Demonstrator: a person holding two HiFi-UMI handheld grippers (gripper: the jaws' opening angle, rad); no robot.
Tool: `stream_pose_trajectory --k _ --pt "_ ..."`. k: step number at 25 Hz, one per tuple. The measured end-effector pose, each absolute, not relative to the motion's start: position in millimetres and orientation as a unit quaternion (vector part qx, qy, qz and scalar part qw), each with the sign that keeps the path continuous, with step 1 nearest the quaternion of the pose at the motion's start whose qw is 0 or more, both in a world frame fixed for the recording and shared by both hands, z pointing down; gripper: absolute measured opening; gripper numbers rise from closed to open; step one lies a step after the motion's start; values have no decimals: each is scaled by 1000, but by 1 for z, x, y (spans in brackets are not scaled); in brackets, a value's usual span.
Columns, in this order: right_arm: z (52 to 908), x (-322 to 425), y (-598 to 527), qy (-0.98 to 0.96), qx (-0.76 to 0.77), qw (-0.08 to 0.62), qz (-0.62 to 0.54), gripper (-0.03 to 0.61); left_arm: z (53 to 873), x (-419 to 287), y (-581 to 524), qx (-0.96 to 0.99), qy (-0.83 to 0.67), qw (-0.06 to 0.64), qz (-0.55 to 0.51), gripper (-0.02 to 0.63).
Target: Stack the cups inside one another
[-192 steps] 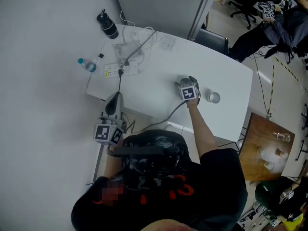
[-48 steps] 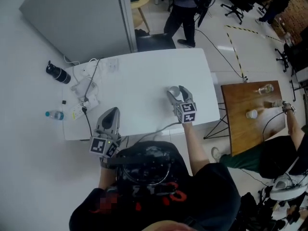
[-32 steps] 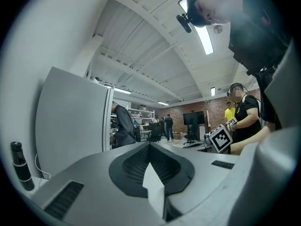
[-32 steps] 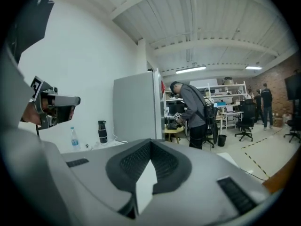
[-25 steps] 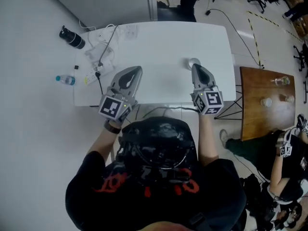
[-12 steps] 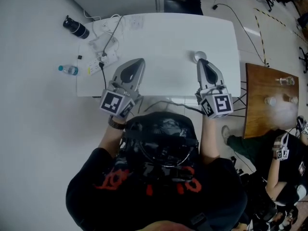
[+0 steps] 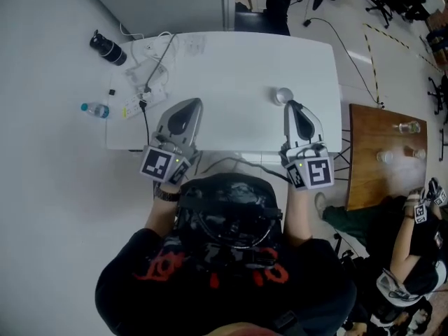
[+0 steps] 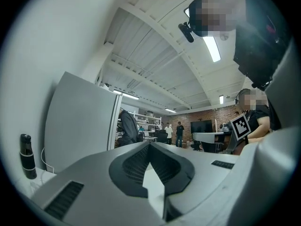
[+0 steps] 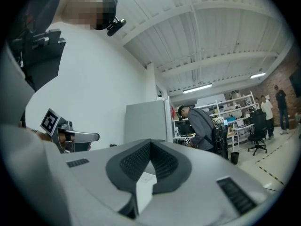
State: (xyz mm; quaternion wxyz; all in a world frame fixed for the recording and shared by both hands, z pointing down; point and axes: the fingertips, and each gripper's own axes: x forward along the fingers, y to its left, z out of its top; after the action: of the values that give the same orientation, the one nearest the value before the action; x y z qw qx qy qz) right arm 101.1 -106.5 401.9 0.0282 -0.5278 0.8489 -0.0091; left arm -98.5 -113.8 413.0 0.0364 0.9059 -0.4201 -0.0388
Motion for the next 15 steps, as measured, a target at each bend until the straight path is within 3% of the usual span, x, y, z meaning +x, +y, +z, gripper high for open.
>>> stream_pose_trajectory --k 15 --pt "396 84 -121 860 -509 26 3 5 426 -120 -116 891 -449 54 -46 3"
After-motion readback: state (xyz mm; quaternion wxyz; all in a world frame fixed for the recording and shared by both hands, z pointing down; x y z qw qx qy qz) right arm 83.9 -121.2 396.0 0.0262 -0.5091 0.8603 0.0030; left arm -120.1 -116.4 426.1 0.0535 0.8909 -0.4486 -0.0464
